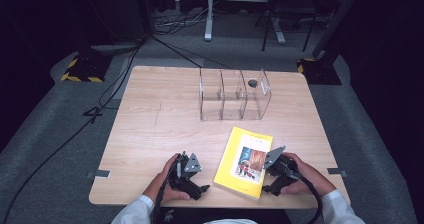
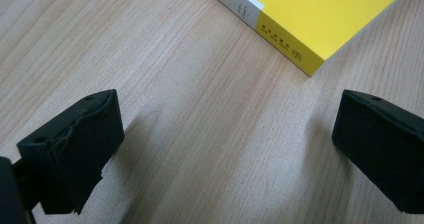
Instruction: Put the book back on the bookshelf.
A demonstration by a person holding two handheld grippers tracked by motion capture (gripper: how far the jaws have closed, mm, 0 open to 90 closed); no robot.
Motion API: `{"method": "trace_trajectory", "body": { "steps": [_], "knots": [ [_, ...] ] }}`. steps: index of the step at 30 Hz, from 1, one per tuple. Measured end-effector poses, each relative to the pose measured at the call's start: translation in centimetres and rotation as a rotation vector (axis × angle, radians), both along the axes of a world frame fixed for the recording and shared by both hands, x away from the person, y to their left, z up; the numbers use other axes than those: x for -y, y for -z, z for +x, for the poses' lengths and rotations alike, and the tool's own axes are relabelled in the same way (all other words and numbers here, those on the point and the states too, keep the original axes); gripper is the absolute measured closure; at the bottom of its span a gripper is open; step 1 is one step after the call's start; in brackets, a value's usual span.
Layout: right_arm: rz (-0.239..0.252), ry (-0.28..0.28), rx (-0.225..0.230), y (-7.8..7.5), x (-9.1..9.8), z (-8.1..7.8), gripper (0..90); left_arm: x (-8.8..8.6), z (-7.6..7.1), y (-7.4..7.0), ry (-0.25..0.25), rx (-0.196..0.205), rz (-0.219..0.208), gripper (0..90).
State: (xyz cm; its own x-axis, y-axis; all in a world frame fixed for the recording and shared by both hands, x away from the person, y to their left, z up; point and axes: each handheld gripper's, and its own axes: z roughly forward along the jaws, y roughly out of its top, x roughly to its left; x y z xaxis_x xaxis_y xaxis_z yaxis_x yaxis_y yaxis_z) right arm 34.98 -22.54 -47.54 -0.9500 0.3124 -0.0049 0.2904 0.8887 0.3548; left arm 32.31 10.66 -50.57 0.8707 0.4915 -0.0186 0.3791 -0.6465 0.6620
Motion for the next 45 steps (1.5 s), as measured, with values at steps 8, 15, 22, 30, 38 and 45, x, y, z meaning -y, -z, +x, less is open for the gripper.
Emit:
{"method": "trace_trajectory", "body": {
  "steps": [8, 15, 22, 30, 38, 45],
  "knots": [
    [0.15, 0.04, 0.053, 0.6, 1.0, -0.1, 22.2, 0.0, -0.1, 0.0, 0.004, 0.005, -0.006, 1.6],
    [0.237, 0.082, 0.074, 0.8, 1.1, 0.0, 23.6, 0.2, -0.4, -0.9, 0.051, 0.008, -0.093, 14.6],
    [0.372, 0.123, 0.098, -0.6, 1.0, 0.2, 25.0, 4.1, -1.4, -1.7, 0.147, 0.048, -0.092, 16.3],
    [0.456, 0.148, 0.118, -2.2, 0.2, 0.5, 24.9, 7.6, -2.3, -1.5, 0.168, 0.124, -0.021, 17.1],
    [0.499, 0.157, 0.134, -3.4, -0.1, 0.4, 25.6, 8.7, -2.7, -1.6, 0.11, 0.22, 0.012, 25.9],
    [0.517, 0.163, 0.134, -4.1, 0.2, 0.0, 26.0, 7.8, -2.8, -2.3, 0.133, 0.274, -0.005, 49.6]
  ]
}}
